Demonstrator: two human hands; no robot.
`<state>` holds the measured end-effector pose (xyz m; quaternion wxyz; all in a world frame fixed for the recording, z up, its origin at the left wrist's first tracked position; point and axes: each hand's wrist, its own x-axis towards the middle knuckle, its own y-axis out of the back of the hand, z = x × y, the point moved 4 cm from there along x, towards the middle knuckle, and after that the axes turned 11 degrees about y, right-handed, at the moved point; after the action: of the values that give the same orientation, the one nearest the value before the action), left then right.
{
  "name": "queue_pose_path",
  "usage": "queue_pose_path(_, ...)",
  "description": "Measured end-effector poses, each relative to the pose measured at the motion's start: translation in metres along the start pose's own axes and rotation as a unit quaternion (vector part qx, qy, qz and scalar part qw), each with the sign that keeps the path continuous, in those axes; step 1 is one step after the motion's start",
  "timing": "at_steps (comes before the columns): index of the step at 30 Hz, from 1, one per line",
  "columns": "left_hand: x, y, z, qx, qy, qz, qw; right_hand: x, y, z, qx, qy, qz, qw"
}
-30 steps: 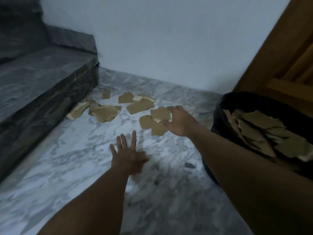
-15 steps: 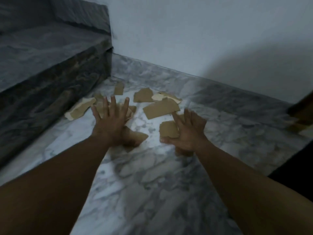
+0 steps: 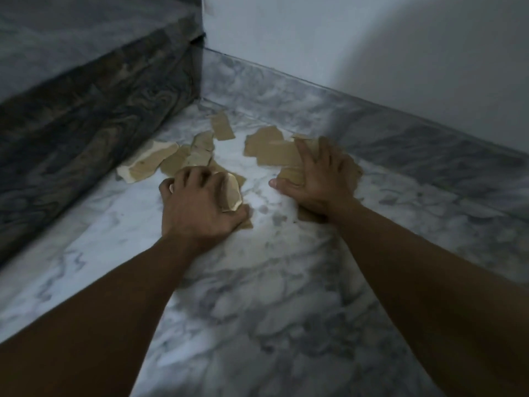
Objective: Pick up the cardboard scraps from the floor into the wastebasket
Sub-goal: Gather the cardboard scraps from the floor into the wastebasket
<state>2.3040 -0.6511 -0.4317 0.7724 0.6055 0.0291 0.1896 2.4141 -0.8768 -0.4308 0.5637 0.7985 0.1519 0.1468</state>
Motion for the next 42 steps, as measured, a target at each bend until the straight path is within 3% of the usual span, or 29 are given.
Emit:
queue_pose_path(2, 0.004, -0.005, -0.001, -0.003, 0.018, -0.030, 0.999, 0.013, -0.006, 0.003, -0.007, -0.033, -0.027, 0.999)
queue_pose_path(5, 0.007, -0.012, -0.004, 0.007, 0.039, -0.092, 0.995, 0.023, -0.001, 0.001, -0.096, -0.043, 0.019, 0.994)
queue_pose_path(13, 0.000, 0.002, 0.000, 0.038, 0.033, -0.102, 0.993, -0.016, -0.003, -0.016, -0.120, -0.056, 0.043, 0.990)
queue_pose_path(18, -0.024, 0.014, 0.020, 0.071, 0.049, -0.141, 0.986, -0.072, 0.004, -0.031, -0.141, -0.090, 0.009, 0.986)
queue_pose_path(21, -0.049, 0.033, 0.026, 0.123, -0.002, -0.159, 0.979, -0.116, 0.010, -0.044, -0.147, -0.078, -0.017, 0.986)
queue_pose_path(25, -0.083, 0.073, 0.020, 0.171, -0.045, -0.180, 0.968, -0.172, 0.034, -0.050, -0.066, -0.123, -0.076, 0.987)
queue_pose_path(28, -0.098, 0.102, 0.017, 0.177, -0.113, -0.154, 0.966, -0.197, 0.076, -0.057, -0.068, -0.117, -0.038, 0.990)
queue_pose_path(33, -0.096, 0.172, 0.047, 0.121, -0.146, -0.110, 0.976, -0.214, 0.195, -0.096, -0.075, -0.107, 0.059, 0.990)
queue_pose_path(38, -0.111, 0.276, 0.153, 0.050, -0.256, -0.025, 0.965, -0.250, 0.344, -0.111, -0.025, -0.163, 0.200, 0.966)
queue_pose_path(42, -0.147, 0.341, 0.251, -0.005, -0.330, 0.038, 0.943, -0.309, 0.432, -0.074, -0.074, -0.235, 0.222, 0.943)
